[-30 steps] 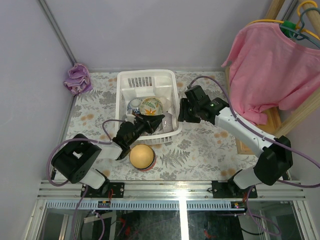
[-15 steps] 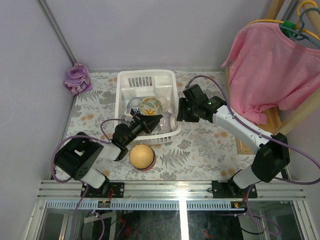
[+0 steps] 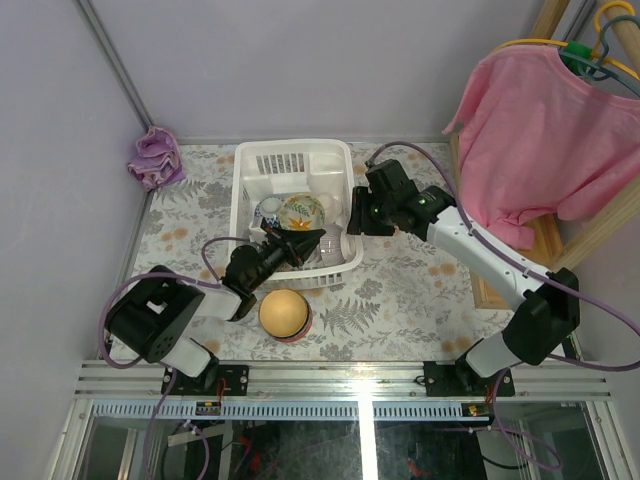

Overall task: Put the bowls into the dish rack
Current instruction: Adjust the bowl in the dish rack.

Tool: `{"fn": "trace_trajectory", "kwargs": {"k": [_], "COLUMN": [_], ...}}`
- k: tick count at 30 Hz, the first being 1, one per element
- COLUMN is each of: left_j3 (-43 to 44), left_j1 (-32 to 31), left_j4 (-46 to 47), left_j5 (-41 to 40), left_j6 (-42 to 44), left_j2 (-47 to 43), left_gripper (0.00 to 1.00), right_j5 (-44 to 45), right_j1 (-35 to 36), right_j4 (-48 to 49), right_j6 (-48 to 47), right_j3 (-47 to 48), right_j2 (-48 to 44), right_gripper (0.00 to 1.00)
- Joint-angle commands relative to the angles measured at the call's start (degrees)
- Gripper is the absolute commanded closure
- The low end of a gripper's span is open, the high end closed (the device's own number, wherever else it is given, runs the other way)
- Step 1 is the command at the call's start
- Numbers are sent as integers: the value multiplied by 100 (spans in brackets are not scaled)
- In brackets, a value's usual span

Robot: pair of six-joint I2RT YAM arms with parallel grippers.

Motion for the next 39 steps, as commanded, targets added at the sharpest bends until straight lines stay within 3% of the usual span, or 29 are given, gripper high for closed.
{"fn": "trace_trajectory", "kwargs": {"k": [1,8,16,29,39], "left_j3": [-205,-237,-206,-147,64], "left_j1": [143,147,147,207,380], "left_j4": [-554,-614,-640,-736,-1801], "left_j5": [-222,-289,-275,225,617], "left_j6": [-400,-407,-413,-282,309], "left_j2": [89,21,41,369,170], "left_gripper": [100,100,100,100,100], "right_j5": [-504,-907,-1142,-1055,-975], "right_j1": [62,164,234,274,274], "right_j4": [232,466,856,827,659], "right_j6": [69,189,421,423,351], "right_j3": [-104,-264,-486,-42,477], "right_j2": [-279,-187,-84,227,412], "right_gripper": [47,50,77,81,82]}}
